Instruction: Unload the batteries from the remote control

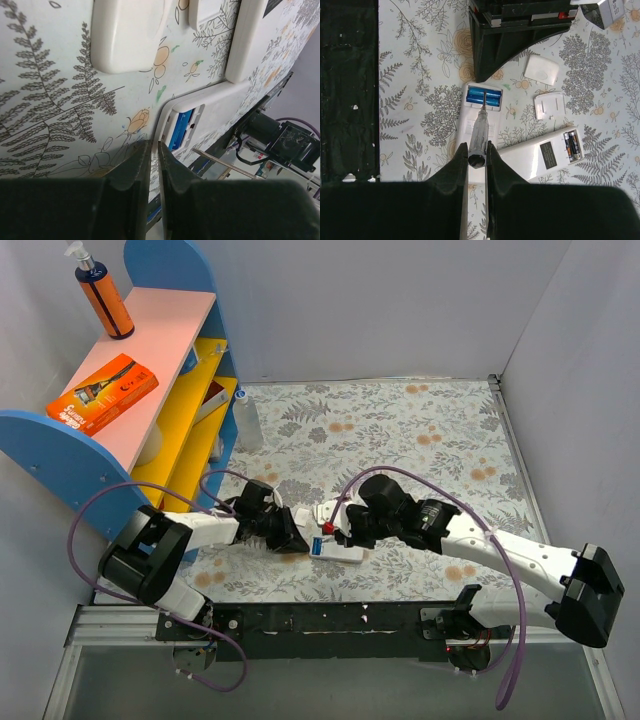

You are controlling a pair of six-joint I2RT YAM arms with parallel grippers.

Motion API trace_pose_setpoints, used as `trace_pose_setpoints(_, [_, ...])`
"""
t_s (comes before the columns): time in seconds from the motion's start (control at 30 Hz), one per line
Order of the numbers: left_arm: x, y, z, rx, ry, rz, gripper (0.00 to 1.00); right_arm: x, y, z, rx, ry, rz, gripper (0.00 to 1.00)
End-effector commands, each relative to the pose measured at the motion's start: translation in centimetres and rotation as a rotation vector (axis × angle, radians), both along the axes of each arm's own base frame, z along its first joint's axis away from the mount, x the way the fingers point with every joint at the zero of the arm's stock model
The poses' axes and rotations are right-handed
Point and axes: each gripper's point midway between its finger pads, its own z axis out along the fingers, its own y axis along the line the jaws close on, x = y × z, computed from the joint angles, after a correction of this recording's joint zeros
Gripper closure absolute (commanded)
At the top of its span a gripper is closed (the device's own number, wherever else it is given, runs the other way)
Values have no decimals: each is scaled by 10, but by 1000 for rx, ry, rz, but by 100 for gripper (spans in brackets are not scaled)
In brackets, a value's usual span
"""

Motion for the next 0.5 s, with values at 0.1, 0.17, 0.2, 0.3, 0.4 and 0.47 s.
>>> trace_pose_setpoints(0.1, [-6,-13,3,-30,-23,-5,88,6,13,17,34,-18,32,99])
trace_pose_setpoints(0.17, [-8,-14,2,-24,-21,-1,88,7,11,15,17,-22,31,99])
trace_pose_setpoints(0.2, [-9,-14,2,-25,-14,4,88,9,11,17,14,-31,28,99])
trace_pose_setpoints(0.3, [-9,-13,3,-20,-11,21,87,9,10,23,9,-27,32,99])
trace_pose_setpoints(0.4, [-6,-12,6,-19,-26,37,77,6,6,19,-12,-14,38,99])
trace_pose_setpoints(0.47, [-5,-12,7,-13,-19,48,73,5,2,15,-27,-9,37,99])
